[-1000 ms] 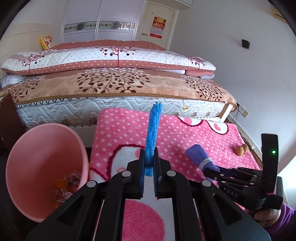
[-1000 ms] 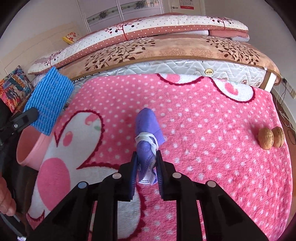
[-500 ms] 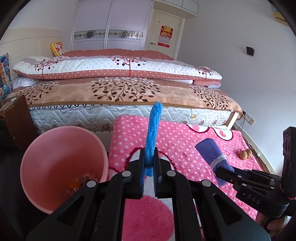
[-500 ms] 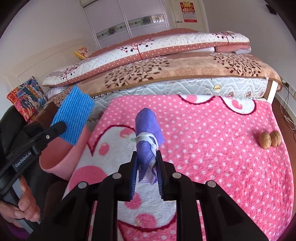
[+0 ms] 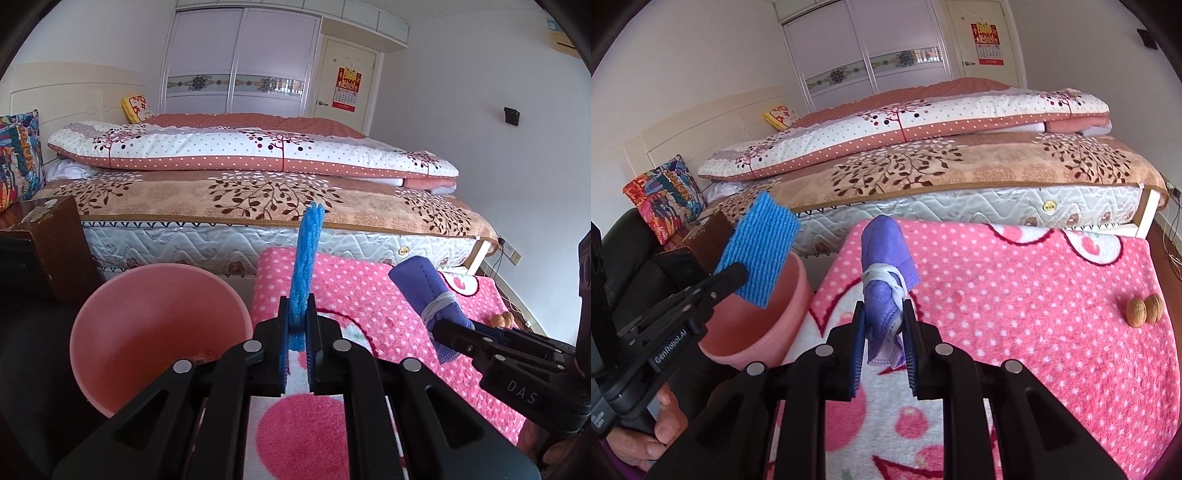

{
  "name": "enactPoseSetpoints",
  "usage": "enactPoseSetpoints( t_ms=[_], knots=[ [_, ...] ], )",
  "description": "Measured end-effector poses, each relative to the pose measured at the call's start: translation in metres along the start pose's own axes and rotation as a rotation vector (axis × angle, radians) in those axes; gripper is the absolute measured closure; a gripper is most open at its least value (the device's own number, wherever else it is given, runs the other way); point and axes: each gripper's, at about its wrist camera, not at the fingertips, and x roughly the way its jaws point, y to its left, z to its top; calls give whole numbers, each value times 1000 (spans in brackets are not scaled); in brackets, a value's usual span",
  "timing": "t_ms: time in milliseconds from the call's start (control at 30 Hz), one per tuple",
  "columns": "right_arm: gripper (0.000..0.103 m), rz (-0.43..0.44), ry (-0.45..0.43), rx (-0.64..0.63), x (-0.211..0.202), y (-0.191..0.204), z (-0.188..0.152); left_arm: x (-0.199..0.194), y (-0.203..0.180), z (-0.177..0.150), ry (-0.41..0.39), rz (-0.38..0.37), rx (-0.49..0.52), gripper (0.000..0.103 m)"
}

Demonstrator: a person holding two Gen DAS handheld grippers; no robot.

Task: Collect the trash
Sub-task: 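Carry blue cloth in left tool and purple sock in right tool over bucket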

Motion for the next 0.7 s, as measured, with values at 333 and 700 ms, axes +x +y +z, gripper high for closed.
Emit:
enactPoseSetpoints(
  t_ms=[333,700],
  knots=[
    [85,65,-15,-74,12,50,16,-11,30,4,-38,61,-24,96],
    [85,116,2,-133,39,98,28,-15,71,3,-48,130,-71,96]
  ],
)
